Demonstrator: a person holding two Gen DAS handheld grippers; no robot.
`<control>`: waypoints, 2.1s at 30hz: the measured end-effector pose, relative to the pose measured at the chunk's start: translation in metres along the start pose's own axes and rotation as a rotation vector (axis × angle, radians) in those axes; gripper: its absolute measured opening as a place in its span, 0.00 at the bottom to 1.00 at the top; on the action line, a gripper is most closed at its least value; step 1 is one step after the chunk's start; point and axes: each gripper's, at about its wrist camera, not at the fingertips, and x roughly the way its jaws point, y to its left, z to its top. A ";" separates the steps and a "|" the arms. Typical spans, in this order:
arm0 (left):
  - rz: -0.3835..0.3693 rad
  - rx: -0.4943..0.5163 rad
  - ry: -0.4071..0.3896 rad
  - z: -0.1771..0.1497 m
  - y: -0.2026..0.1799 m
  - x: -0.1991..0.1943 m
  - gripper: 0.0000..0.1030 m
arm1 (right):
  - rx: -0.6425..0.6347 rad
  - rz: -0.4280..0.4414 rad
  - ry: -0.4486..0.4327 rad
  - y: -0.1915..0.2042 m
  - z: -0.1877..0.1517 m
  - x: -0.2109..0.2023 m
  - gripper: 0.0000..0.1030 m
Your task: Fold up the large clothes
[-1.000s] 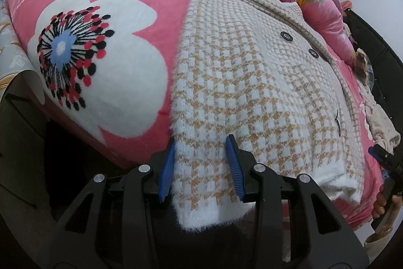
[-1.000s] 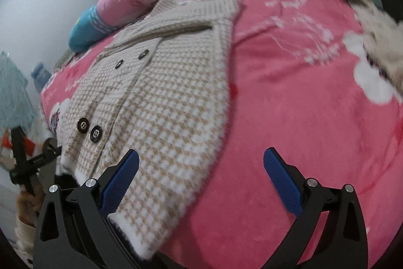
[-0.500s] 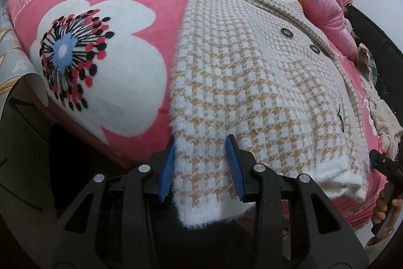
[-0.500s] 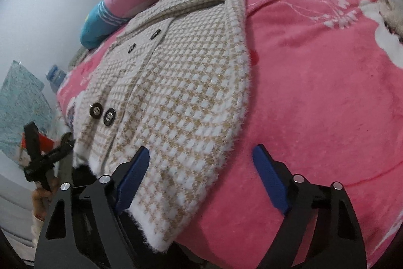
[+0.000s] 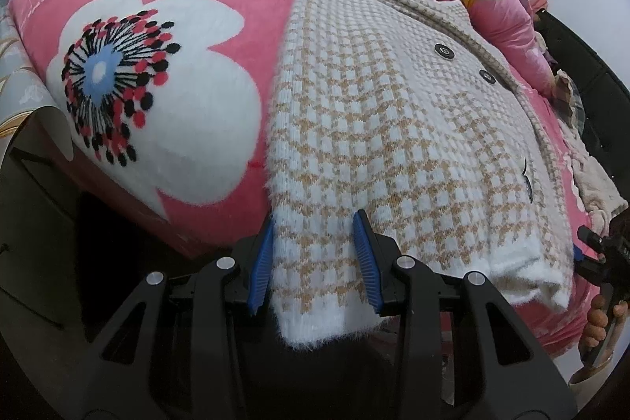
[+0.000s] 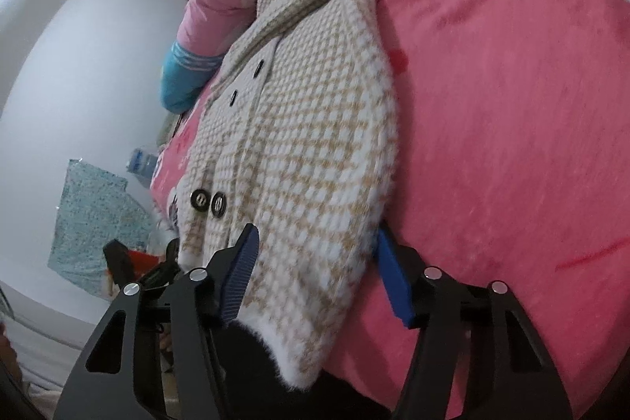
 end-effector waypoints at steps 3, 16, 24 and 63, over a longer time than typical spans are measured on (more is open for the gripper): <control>-0.001 -0.001 0.001 0.000 -0.001 0.000 0.36 | -0.002 0.034 0.031 0.003 -0.005 0.002 0.56; -0.054 -0.068 0.003 -0.003 0.008 0.006 0.36 | -0.032 0.000 0.036 0.009 -0.007 0.013 0.50; -0.028 -0.003 -0.046 -0.007 -0.011 -0.006 0.13 | -0.073 -0.069 0.038 0.013 -0.019 0.007 0.13; -0.107 0.013 -0.294 0.007 -0.070 -0.152 0.06 | -0.055 0.520 -0.202 -0.001 0.016 -0.111 0.08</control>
